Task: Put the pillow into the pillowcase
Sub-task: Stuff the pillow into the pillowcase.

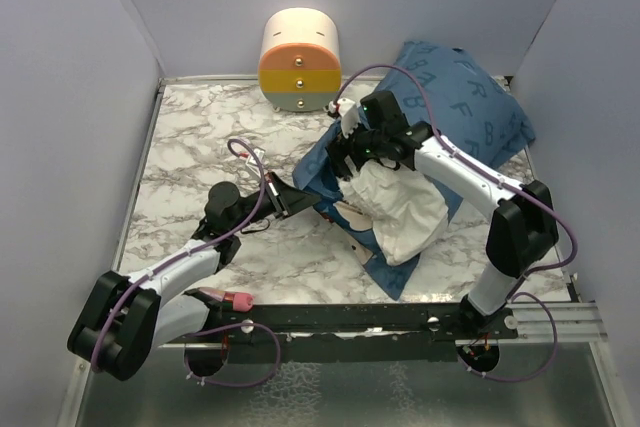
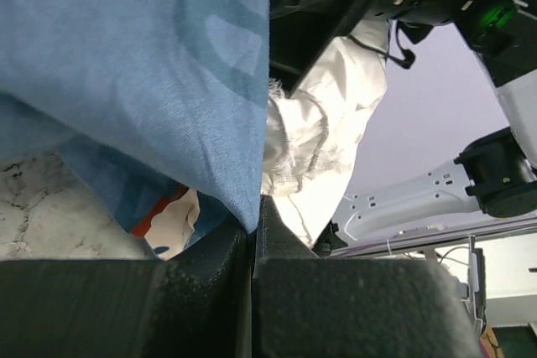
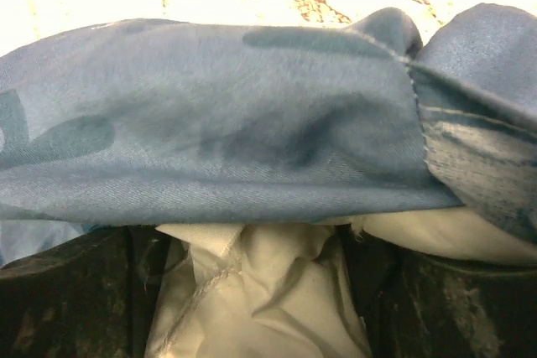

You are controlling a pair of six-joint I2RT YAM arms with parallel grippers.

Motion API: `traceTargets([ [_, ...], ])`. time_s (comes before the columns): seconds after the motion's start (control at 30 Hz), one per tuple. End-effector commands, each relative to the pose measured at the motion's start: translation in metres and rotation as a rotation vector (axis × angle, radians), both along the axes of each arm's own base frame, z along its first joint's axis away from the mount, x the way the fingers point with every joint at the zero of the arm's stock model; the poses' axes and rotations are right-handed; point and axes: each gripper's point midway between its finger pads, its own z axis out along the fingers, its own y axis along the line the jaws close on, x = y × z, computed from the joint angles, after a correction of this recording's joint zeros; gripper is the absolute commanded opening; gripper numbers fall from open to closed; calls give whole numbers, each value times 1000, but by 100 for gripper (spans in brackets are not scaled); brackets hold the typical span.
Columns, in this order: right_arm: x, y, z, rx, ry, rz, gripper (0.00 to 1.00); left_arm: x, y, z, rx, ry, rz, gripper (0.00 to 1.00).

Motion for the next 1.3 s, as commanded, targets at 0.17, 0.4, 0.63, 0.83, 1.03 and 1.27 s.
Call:
traceTargets([
  [0.17,14,-58,63,-197,-47,-259,82,5,14,30,-43,-137,15,0],
  [0.4,-24,-20,139,80,-21,-68,89,11,13,33,-38,-141,13,0],
  [0.63,-37,-22,175,148,-92,-34,83,15,12,44,-44,-163,7,0],
  [0.83,-75,-13,236,328,-250,157,83,14,10,47,-44,-169,-11,0],
  [1.03,-81,-3,241,477,-286,176,79,14,8,52,-53,-184,-31,0],
  [1.27,-93,7,233,423,-226,264,71,11,8,55,-52,-194,-38,0],
])
